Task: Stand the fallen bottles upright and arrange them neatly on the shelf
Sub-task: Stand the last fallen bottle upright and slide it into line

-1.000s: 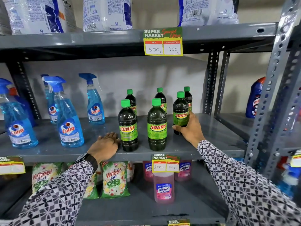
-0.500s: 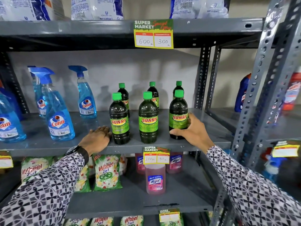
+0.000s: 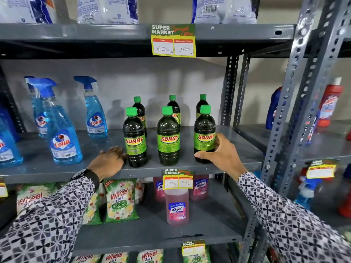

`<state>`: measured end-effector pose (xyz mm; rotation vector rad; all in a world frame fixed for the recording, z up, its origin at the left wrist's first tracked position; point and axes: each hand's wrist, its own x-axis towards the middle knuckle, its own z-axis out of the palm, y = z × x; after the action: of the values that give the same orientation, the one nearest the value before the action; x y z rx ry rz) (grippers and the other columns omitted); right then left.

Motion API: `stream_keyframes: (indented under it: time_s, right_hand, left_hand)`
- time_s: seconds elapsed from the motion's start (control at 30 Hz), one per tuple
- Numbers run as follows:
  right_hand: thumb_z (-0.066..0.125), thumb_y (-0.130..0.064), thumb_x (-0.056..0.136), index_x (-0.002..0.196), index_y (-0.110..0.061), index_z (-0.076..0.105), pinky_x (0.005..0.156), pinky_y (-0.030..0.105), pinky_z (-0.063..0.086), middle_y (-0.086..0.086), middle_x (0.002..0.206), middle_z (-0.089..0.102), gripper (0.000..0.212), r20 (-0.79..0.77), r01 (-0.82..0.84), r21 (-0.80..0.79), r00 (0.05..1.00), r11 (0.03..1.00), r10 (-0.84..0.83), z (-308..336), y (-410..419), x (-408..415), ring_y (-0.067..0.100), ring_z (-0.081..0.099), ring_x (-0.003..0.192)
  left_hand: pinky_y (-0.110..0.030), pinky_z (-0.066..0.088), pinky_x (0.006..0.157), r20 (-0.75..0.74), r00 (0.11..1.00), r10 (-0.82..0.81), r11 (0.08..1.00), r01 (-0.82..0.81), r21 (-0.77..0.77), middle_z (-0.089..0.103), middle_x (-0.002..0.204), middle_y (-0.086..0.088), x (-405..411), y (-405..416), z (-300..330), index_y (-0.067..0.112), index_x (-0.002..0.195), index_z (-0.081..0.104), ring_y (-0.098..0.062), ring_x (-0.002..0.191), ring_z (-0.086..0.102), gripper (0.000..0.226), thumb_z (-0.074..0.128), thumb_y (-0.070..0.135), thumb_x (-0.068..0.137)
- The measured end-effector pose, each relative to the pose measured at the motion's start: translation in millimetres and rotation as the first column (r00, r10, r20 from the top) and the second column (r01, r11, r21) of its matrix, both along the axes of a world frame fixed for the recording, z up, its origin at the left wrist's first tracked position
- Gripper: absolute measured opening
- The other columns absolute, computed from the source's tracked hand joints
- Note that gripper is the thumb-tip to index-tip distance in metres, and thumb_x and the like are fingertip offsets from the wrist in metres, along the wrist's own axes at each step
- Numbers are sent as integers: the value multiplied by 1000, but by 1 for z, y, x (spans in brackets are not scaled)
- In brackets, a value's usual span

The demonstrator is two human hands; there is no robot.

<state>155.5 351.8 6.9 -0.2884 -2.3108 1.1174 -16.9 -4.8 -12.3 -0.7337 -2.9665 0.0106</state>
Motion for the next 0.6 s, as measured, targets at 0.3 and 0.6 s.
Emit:
stream_keyframes:
  time_s: [0.3, 0.6]
  right_hand:
    - [83, -37, 87, 130, -23, 59, 98, 46, 56, -6, 121, 62, 52, -333, 232, 68, 922, 970, -197, -16, -27, 25, 12, 62, 109]
    - [70, -18, 98, 138, -15, 65, 96, 34, 59, 1, 126, 73, 41, -177, -199, 239, 953, 950, 244, -13, -144, -4, 12, 72, 106]
  left_hand:
    - [-44, 59, 86, -81, 977, 198, 792, -111, 600, 78, 111, -13, 39, 3, 6, 25, 122, 73, -33, 93, 70, 34, 54, 30, 95]
    - [-39, 45, 115, 139, 977, -163, 215, -103, 971, 66, 139, 4, 52, 5, 4, 23, 146, 58, -12, 129, 61, 48, 65, 22, 98]
